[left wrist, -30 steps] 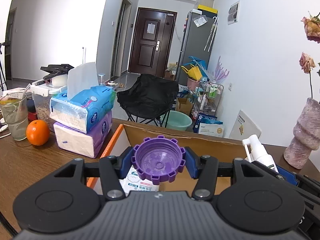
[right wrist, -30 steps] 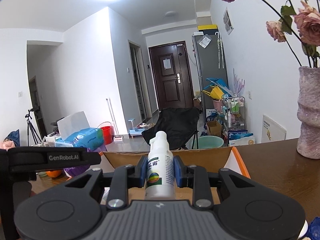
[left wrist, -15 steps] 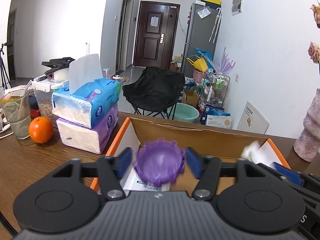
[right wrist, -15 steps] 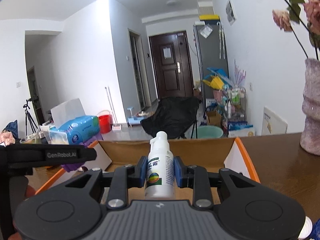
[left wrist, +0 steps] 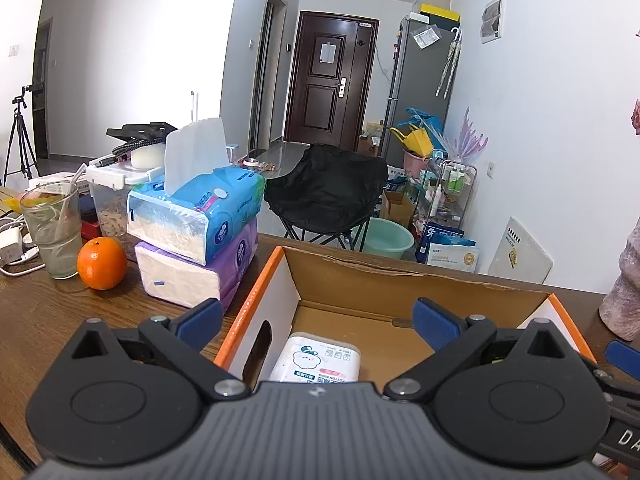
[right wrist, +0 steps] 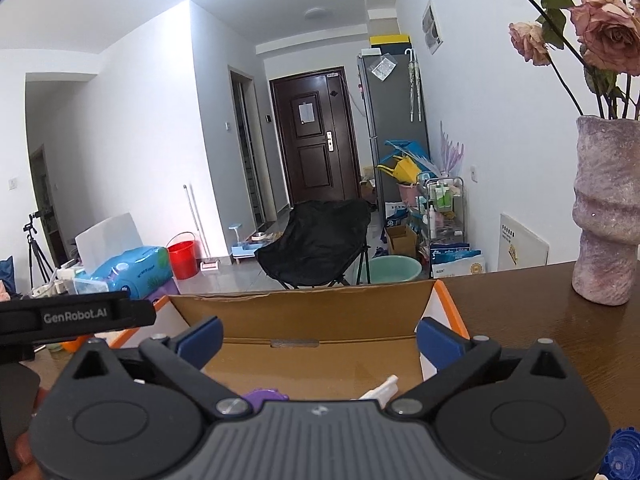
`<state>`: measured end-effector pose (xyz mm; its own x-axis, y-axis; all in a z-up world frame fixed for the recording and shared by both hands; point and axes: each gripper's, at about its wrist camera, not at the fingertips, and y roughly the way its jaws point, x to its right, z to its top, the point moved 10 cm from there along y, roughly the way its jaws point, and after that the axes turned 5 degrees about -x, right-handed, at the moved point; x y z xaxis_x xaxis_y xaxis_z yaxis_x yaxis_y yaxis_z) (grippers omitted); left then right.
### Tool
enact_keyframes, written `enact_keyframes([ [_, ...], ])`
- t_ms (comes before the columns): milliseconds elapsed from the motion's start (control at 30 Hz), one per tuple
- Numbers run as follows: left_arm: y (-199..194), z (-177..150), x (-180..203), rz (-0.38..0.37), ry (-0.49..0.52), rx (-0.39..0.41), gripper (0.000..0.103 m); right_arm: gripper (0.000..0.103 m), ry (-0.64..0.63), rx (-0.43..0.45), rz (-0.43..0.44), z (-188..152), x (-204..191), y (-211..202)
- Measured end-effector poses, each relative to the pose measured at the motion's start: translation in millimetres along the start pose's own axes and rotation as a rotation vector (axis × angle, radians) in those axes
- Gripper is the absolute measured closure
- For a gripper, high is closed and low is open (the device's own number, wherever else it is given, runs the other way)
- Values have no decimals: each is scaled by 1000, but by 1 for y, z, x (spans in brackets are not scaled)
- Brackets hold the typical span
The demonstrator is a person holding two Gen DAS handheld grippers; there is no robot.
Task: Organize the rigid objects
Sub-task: 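Withdraw both tools from the box back over the table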
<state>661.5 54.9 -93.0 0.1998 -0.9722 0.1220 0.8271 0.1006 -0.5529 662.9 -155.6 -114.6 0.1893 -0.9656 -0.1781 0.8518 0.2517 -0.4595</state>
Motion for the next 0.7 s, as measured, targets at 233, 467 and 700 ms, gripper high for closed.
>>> enact_keyframes([
  [233, -4, -1, -1, 9, 8, 10, 0, 0, -18, -9, -7, 1, -4, -1],
  [467, -18, -6, -7, 20, 2, 14, 0, 0, -38, 5, -12, 1, -7, -16],
  [700, -37, -13, -12, 24, -8, 19, 0, 0, -58, 9, -18, -3, -6, -33],
])
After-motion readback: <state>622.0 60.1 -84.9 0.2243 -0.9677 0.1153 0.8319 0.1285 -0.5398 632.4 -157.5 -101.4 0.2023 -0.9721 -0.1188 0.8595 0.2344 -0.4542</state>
